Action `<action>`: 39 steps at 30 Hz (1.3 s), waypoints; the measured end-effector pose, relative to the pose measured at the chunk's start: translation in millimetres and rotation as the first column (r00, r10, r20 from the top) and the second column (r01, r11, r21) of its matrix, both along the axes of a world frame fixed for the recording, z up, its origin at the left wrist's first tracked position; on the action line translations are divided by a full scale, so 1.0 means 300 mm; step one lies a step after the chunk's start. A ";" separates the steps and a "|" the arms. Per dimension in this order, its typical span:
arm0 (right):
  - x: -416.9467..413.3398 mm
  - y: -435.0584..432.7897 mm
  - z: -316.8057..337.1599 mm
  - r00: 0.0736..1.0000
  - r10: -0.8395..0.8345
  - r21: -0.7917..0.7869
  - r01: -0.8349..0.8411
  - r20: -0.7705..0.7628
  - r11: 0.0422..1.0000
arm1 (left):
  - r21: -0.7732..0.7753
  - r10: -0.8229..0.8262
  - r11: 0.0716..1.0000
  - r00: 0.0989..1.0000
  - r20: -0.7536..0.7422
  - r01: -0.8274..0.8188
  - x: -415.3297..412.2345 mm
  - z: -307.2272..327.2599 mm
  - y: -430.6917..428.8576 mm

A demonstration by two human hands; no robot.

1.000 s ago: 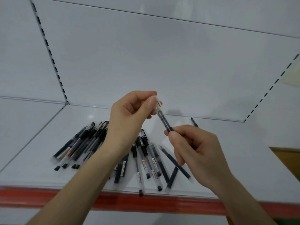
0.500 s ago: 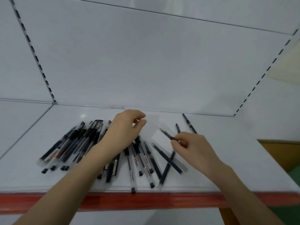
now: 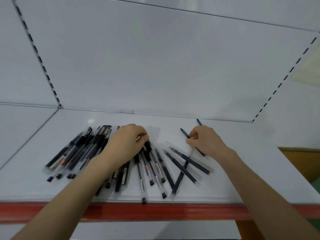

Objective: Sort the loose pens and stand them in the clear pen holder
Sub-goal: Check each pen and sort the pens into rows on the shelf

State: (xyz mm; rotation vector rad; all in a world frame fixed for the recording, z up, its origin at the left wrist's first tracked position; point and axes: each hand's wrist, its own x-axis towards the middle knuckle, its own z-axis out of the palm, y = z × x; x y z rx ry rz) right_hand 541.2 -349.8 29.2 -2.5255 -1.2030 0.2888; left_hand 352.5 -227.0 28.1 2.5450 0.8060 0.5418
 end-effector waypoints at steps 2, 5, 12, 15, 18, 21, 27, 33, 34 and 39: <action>-0.010 0.020 0.004 0.998 0.054 0.051 -0.055 0.022 0.997 | 0.031 0.032 0.999 0.999 -0.003 -0.032 -0.011 0.008 0.051; -0.029 0.038 0.010 0.993 0.107 0.151 -0.113 0.049 0.982 | 0.084 0.104 0.991 0.995 0.002 -0.104 -0.004 0.018 0.165; -0.064 0.023 0.021 0.988 0.156 0.254 -0.150 -0.005 0.955 | 0.152 0.271 0.957 0.950 -0.152 -0.249 0.058 -0.003 0.409; -0.058 0.002 0.020 0.989 0.150 0.275 -0.139 -0.018 0.951 | 0.123 0.268 0.961 0.938 -0.221 -0.246 0.057 -0.036 0.463; -0.054 -0.007 0.017 0.988 0.147 0.287 -0.131 -0.037 0.949 | 0.121 0.260 0.964 0.939 -0.226 -0.238 0.062 -0.058 0.471; -0.052 -0.004 0.012 0.989 0.143 0.279 -0.125 -0.048 0.952 | 0.130 0.274 0.959 0.938 -0.210 -0.251 0.069 -0.061 0.465; -0.078 0.021 0.029 0.978 0.190 0.322 -0.152 -0.091 0.934 | 0.099 0.256 0.965 0.950 -0.180 -0.241 0.062 -0.022 0.417; -0.133 0.023 0.084 0.952 0.252 0.482 -0.141 -0.174 0.865 | -0.352 0.101 0.936 0.965 0.244 -0.009 0.013 0.086 0.196; -0.144 0.020 0.099 0.949 0.265 0.510 -0.146 -0.170 0.848 | -0.471 0.085 0.878 0.939 0.333 0.088 -0.001 0.102 0.152; -0.201 -0.028 0.180 0.922 0.343 0.640 -0.154 -0.181 0.753 | -0.701 0.131 0.587 0.808 0.575 0.404 -0.048 0.150 0.011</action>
